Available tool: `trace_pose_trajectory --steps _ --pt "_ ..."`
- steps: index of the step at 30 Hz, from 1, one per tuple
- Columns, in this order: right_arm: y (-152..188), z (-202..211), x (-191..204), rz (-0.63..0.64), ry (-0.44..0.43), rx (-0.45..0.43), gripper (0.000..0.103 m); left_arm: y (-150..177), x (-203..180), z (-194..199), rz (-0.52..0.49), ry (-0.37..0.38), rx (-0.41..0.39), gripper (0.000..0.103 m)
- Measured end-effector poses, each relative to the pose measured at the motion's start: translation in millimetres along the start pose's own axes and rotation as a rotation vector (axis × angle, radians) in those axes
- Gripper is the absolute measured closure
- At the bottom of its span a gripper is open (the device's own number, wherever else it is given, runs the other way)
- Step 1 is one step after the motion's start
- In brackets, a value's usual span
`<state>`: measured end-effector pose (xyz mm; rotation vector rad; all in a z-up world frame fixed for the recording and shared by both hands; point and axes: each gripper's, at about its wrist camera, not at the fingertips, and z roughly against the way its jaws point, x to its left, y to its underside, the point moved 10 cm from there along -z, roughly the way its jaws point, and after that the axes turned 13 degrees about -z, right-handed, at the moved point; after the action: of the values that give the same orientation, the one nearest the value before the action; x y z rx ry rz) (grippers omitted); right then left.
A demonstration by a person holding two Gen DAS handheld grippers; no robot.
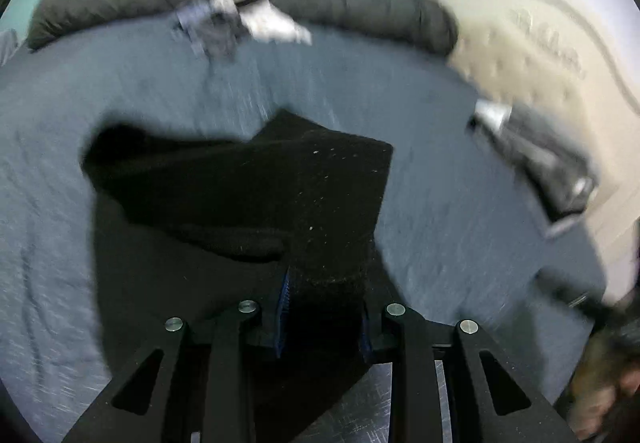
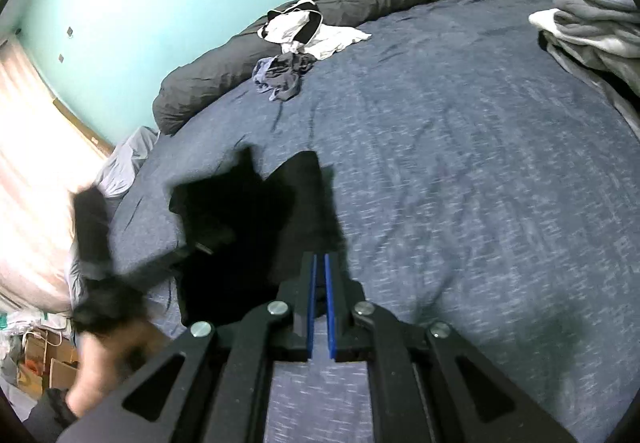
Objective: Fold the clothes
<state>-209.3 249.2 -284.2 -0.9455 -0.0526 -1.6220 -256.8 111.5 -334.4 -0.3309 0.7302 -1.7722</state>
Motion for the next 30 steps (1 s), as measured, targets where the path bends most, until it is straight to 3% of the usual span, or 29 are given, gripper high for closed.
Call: trace_pose_trajectory --steps 1,3,4,9,12,14,20,23,25,30 --pt "-1 2 -2 0.001 0.001 0.0 0.099 3 -4 -3 -0.014 -0.008 0.005 0.073" --pt "-4 5 -7 0.003 0.004 -0.001 0.099 2 -9 2 -0.021 0.002 -0.005 0.055" --pt "-5 4 -8 0.0 0.006 -0.002 0.099 1 -11 6 -0.019 0.025 -0.006 0.052" --pt "-7 1 -2 -0.012 -0.011 0.002 0.099 -12 -13 51 -0.026 0.077 -0.077 0.049" --pt "-6 -1 15 0.024 -0.024 0.005 0.099 -19 9 89 0.028 0.078 -0.175 0.036" --pt "-5 -3 23 0.032 -0.028 0.009 0.099 -22 24 109 0.07 0.09 -0.224 0.034" --pt "1 -19 60 0.077 -0.056 0.041 0.097 19 94 117 0.214 -0.002 -0.214 0.034" --pt "-4 -31 87 0.13 -0.06 0.043 0.077 40 115 106 0.276 -0.011 -0.188 0.034" --pt "-10 -40 99 0.145 -0.051 0.039 0.053 50 122 100 0.273 -0.027 -0.171 0.034" --pt "-21 -77 111 0.189 0.02 0.087 0.049 65 128 81 0.282 -0.03 -0.131 0.034"
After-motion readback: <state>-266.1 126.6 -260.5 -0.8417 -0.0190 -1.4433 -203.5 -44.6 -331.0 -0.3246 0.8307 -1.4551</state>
